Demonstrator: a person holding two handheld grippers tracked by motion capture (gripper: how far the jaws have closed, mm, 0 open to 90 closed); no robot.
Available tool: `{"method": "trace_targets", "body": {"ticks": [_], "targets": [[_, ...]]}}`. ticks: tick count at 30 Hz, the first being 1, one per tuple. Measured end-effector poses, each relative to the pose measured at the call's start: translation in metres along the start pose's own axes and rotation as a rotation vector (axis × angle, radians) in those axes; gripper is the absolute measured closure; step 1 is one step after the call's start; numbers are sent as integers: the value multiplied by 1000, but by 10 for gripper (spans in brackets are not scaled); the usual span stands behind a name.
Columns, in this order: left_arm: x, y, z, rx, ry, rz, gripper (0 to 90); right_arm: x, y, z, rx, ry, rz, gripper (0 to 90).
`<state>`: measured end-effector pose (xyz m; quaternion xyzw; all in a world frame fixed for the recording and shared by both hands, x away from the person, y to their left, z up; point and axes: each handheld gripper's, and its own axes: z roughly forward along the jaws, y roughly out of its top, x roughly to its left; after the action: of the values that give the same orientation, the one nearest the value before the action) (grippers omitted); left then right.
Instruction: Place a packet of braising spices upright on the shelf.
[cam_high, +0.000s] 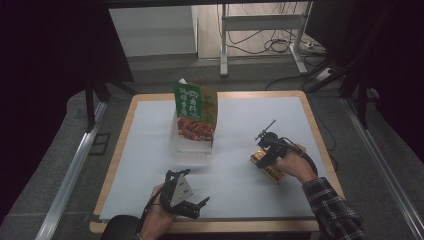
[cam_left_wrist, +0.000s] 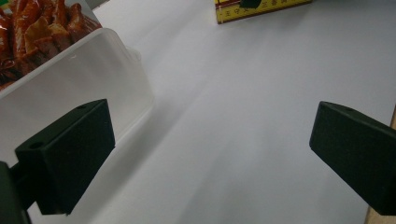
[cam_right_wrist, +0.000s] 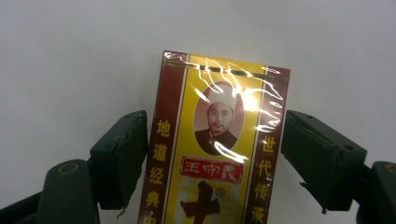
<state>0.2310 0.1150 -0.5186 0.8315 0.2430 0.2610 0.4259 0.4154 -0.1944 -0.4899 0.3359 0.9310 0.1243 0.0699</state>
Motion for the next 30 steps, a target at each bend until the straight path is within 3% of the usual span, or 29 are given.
{"method": "trace_targets", "body": {"ticks": [11, 14, 19, 20, 21, 27, 30], "targets": [[0, 0, 0, 1, 0, 3, 0, 3, 7, 7, 50, -10, 24, 306], [0, 0, 0, 1, 0, 3, 0, 2, 6, 0, -3, -9, 38, 310], [0, 0, 0, 2, 1, 3, 0, 0, 1, -15, -126, -4, 44, 315], [0, 0, 0, 2, 2, 3, 0, 0, -1, -20, -171, -1, 41, 317], [0, 0, 0, 2, 2, 3, 0, 0, -1, -20, -171, -1, 41, 317], [0, 0, 0, 2, 3, 3, 0, 5, -8, -31, -322, 0, 31, 319], [0, 0, 0, 2, 3, 3, 0, 7, -9, -35, -363, 0, 29, 320]]}}
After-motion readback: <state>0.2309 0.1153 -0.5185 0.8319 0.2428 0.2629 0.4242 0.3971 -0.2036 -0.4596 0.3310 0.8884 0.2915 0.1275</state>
